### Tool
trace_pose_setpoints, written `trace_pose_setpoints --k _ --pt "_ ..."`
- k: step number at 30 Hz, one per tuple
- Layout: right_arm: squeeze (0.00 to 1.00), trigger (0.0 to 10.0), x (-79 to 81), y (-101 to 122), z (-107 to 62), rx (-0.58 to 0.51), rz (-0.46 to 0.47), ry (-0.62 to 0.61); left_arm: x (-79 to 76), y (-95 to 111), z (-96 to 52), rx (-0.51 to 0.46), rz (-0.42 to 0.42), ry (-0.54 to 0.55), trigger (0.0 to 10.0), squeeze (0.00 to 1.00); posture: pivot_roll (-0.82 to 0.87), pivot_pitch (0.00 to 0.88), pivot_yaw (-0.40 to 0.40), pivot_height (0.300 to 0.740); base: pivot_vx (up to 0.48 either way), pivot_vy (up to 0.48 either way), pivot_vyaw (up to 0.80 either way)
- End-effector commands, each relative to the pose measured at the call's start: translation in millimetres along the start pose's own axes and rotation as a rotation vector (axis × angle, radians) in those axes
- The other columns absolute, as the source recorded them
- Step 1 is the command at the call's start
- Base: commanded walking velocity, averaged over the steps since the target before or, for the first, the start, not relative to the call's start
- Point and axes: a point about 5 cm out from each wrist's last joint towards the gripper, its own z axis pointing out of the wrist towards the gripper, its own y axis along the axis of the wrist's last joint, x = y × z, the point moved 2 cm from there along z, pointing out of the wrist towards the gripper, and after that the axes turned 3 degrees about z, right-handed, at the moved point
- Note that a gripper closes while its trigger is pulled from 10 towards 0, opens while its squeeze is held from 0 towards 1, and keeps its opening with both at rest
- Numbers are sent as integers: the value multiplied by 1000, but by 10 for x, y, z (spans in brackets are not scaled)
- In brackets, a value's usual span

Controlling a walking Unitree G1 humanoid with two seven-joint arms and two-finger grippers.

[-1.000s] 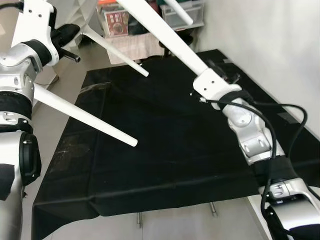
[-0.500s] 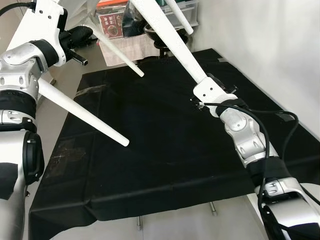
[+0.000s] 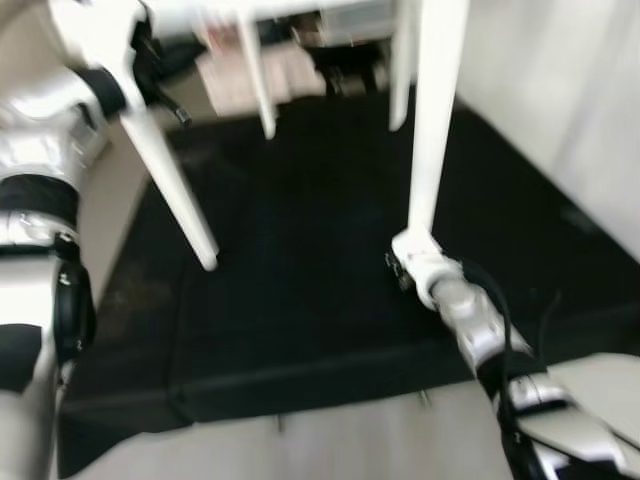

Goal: Building children table

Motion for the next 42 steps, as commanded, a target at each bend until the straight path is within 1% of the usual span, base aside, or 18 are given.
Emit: trace_pose_setpoints --k 1,5,6,7,8,9,10,11,13,18,20,31,33,36,38,39,41,42 --pt "0 0 198 -642 -130 250 -47 58 -1 -40 -34 16 -9 -13 10000 0 -30 114 74 740 0 0 0" --pt "0 0 175 -674 -139 250 -25 13 -44 -75 -45 19 -24 -36 10000 0 -26 131 84 740 0 0 0" --pt "0 471 137 -621 -121 222 21 -34 -74 -96 -42 19 -34 -45 10000 0 -26 131 84 740 0 0 0" --pt "0 8275 82 -590 -112 209 43 -89 -99 -112 -38 17 -44 -50 10000 0 -30 132 87 740 0 0 0" --pt "0 8275 82 -590 -112 209 43 -89 -99 -112 -38 17 -44 -50 10000 0 -30 132 87 740 0 0 0" --pt "98 10000 29 -579 -107 216 112 -137 -129 -134 -35 12 -57 -54 10000 0 -39 129 86 740 0 0 0" --pt "996 10000 -12 -570 -102 215 166 -168 -164 -156 -36 8 -69 -62 10000 0 -40 129 86 740 0 0 0" --pt "996 10000 -12 -570 -102 215 166 -168 -164 -156 -36 8 -69 -62 10000 0 -40 129 86 740 0 0 0" --pt "1000 10000 -100 -534 -100 184 268 -226 -230 -208 -47 0 -97 -71 10000 0 -53 124 87 740 0 0 0" --pt "1000 10000 -138 -505 -105 151 313 -254 -287 -245 -59 -5 -119 -77 10000 0 -64 119 85 740 0 0 0" --pt "1000 10000 -126 -505 -144 127 334 -234 -404 -317 -106 -6 -152 -96 10000 0 -82 112 87 740 0 0 0" --pt "1000 10000 -289 -625 -304 127 285 -263 -552 -390 -172 0 -191 -126 10000 0 -103 103 88 740 0 0 0" --pt "1000 10000 -276 -603 -340 114 258 -199 -580 -392 -171 1 -193 -138 10000 0 -109 102 90 740 0 0 0" --pt "1000 10000 -148 -339 -568 -22 141 202 -638 -337 -139 -9 -196 -166 10000 0 -125 95 97 740 0 0 0" --pt "1000 10000 -148 -339 -568 -22 141 202 -638 -337 -139 -9 -196 -166 10000 0 -125 95 97 740 0 0 0" --pt "1000 10000 -184 -135 -817 -139 144 431 -660 -301 -121 -16 -194 -178 10000 0 -129 92 99 740 0 0 0" --pt "1000 10000 -197 -57 -921 -188 151 503 -669 -291 -121 -16 -193 -182 10000 0 -131 89 97 740 0 0 0" --pt "1000 10000 -210 25 -1069 -241 221 599 -678 -279 -116 -19 -196 -187 10000 0 -136 87 99 740 0 0 0"
